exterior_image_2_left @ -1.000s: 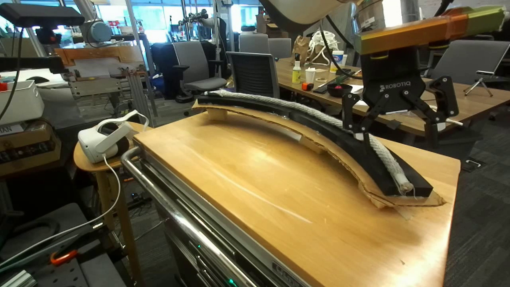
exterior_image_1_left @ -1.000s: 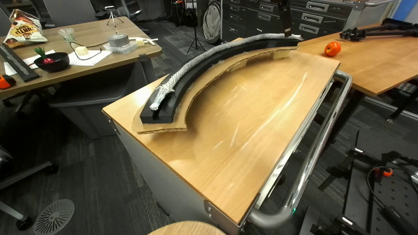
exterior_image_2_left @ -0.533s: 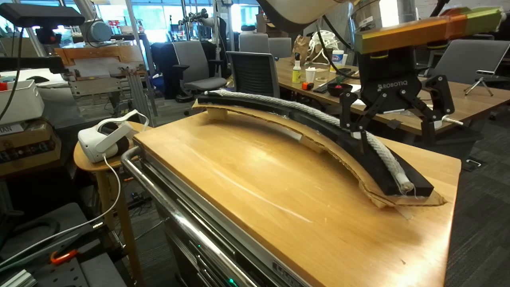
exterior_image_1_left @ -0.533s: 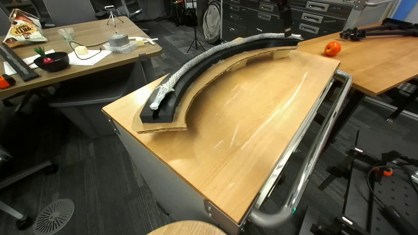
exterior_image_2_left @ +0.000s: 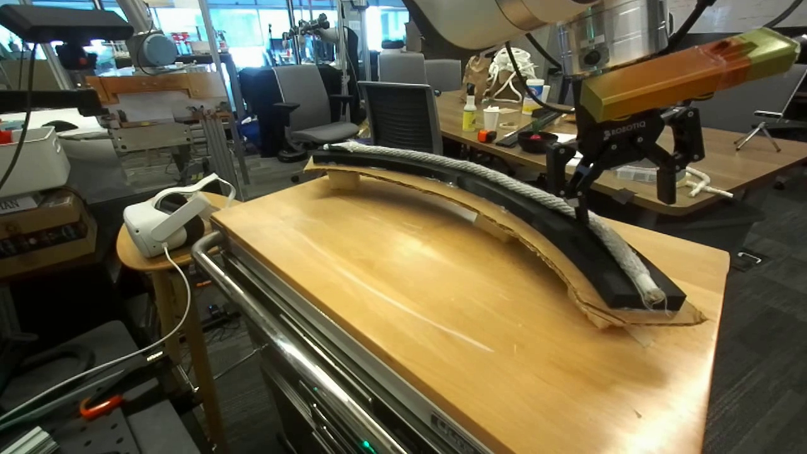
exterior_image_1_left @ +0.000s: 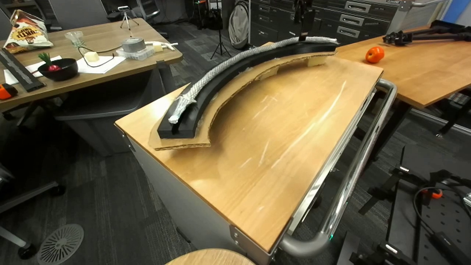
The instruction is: Place the rope along the black object
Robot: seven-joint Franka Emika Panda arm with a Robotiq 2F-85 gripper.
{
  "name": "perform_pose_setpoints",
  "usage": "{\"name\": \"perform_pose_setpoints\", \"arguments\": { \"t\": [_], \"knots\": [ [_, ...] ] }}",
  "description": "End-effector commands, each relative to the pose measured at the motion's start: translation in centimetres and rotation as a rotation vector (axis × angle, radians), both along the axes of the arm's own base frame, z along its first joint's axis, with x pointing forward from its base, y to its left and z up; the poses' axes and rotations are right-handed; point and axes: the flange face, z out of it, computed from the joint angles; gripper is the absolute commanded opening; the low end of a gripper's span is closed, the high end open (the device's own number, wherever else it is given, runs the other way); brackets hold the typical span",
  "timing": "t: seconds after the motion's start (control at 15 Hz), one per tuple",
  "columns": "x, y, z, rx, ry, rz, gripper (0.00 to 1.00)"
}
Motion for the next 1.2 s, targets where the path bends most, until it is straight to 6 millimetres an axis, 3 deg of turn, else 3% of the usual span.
{"name": "perform_pose_setpoints", "arguments": {
  "t": [0.0,0.47,0.53,0.73,1.13],
  "knots": [
    [0.0,0.1,0.3,0.013,-0.005,0.003,1.00],
    [0.1,-0.6,0.5,-0.023,0.008,0.031,0.97],
    [0.2,-0.8,0.6,-0.023,0.012,0.037,0.79],
    [0.5,-1.4,1.1,-0.030,0.009,0.069,0.65],
    [1.2,-2.3,1.8,-0.030,0.005,0.144,0.16]
  ]
}}
